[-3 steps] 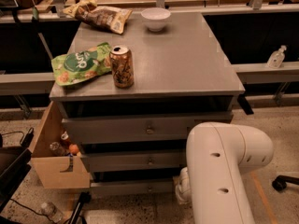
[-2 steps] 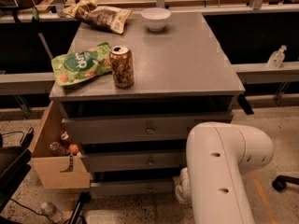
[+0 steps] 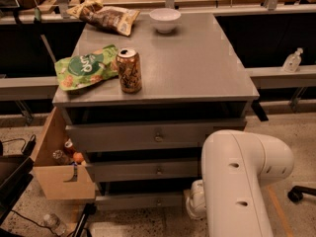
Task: Open bottom drawer
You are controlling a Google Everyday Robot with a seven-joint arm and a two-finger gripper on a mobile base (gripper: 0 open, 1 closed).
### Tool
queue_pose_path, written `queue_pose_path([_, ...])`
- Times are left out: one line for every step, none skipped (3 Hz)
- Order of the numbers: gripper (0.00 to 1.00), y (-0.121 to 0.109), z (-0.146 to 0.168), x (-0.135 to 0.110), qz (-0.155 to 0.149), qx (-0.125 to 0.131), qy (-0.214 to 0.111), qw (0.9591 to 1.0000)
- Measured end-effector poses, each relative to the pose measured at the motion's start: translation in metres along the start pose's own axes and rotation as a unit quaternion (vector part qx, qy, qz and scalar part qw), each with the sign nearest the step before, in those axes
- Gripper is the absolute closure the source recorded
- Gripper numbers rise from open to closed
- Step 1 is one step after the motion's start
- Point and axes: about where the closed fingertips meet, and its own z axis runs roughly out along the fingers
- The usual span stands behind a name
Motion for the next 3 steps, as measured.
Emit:
queue_pose_path([1.00, 0.0000, -0.0004, 0.0000, 0.000, 0.000, 0.000, 1.0000])
queue_pose_path([0.80, 0.0006, 0.0000, -0.0003, 0.000, -0.001, 0.000, 1.0000])
queue_pose_path([0.59, 0.0006, -0.0002, -0.0003, 0.000, -0.001, 0.000, 1.0000])
